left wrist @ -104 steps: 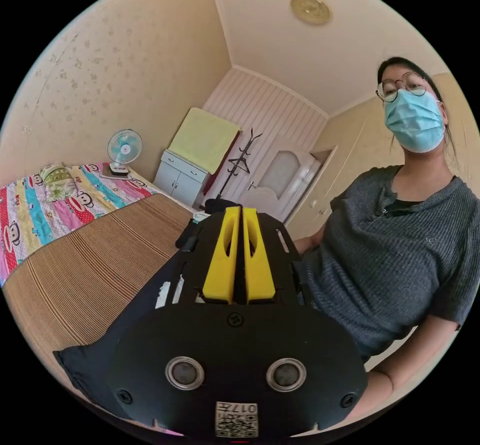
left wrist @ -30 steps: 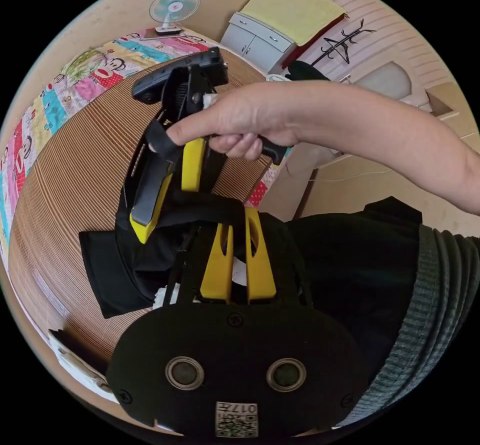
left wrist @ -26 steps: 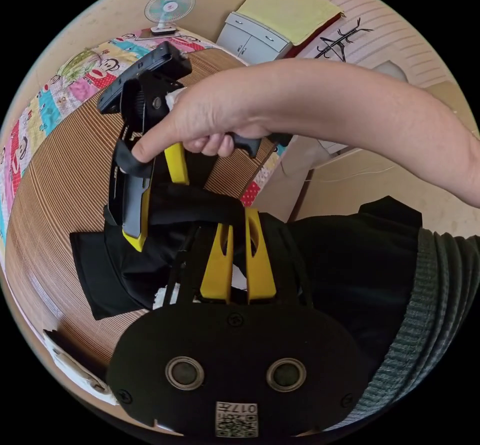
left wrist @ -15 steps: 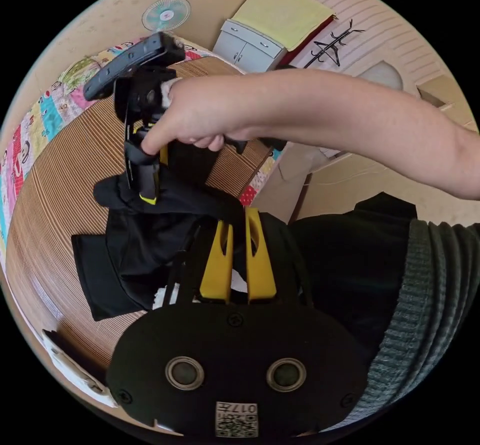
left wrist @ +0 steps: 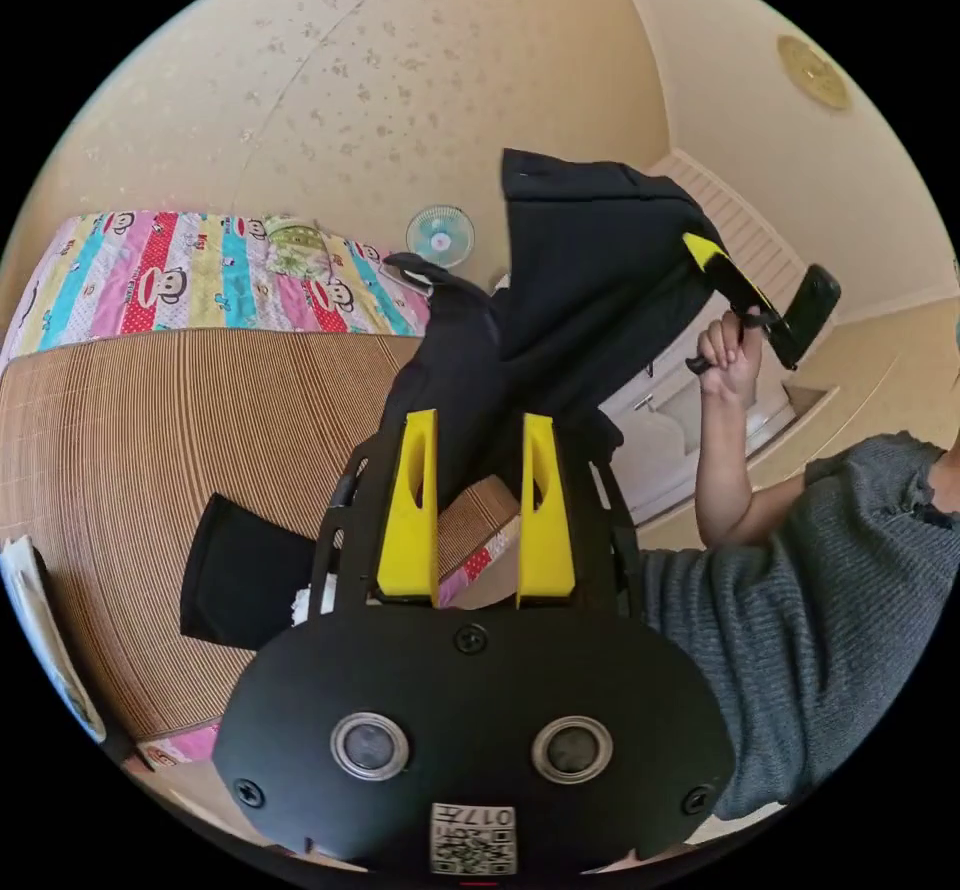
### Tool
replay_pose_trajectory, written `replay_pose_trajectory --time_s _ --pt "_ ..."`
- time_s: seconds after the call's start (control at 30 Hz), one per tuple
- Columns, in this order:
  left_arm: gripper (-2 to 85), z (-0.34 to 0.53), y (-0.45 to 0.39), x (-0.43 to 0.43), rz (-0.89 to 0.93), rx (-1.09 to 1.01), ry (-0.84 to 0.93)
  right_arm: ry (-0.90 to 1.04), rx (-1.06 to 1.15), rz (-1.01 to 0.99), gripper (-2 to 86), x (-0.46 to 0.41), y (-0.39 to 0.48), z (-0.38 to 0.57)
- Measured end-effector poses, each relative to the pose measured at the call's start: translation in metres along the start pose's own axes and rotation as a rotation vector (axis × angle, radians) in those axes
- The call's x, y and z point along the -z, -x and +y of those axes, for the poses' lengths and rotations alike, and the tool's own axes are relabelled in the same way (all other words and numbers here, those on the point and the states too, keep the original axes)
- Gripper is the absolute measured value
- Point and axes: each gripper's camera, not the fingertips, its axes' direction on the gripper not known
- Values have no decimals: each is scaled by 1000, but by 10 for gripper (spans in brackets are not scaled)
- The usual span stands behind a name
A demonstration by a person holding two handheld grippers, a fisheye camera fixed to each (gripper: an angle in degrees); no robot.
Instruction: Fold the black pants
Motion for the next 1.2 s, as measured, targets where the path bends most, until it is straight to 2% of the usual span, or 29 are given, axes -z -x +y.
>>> replay_pose_trajectory --time_s 0.13,0.2,0.3,0.37,0.4,0.47,0.57,0.63,0.77,0.87,1.0,1.13,1.2 --pt "141 -18 -2 29 151 -12 -66 -311 43 -10 5 137 5 -7" --pt "148 -38 -26 33 244 -92 -71 -440 46 -62 7 187 -1 -2" --pt "161 -65 -66 28 440 -200 -68 -691 -4 -260 10 251 -27 22" --pt "174 -79 -93 14 541 -246 -25 -931 -94 -567 12 269 -64 54" --pt "185 -85 -112 1 572 -266 24 -988 -100 -663 12 268 -73 61" --pt "215 -89 -145 -16 597 -318 85 -1211 -165 -1011 13 247 -104 92" --pt "237 -86 -180 -33 699 -364 80 -1413 -260 -1309 13 211 -113 120" --pt "248 -88 -189 -48 779 -339 130 -1506 -296 -1435 13 196 -107 130" --pt "254 -86 -195 -92 983 -252 305 -1622 -247 -1626 13 188 -84 127" --pt "247 -79 -193 -117 1160 -163 428 -1608 -211 -1662 14 202 -69 113" --pt "228 -69 -171 -138 1394 49 453 -1620 -100 -1730 15 217 -49 91" --pt "214 -61 -200 -142 1507 3 563 -1607 -84 -1708 14 222 -40 80" --pt "148 -56 -214 -130 1514 -7 532 -1624 -97 -1721 14 218 -42 82"
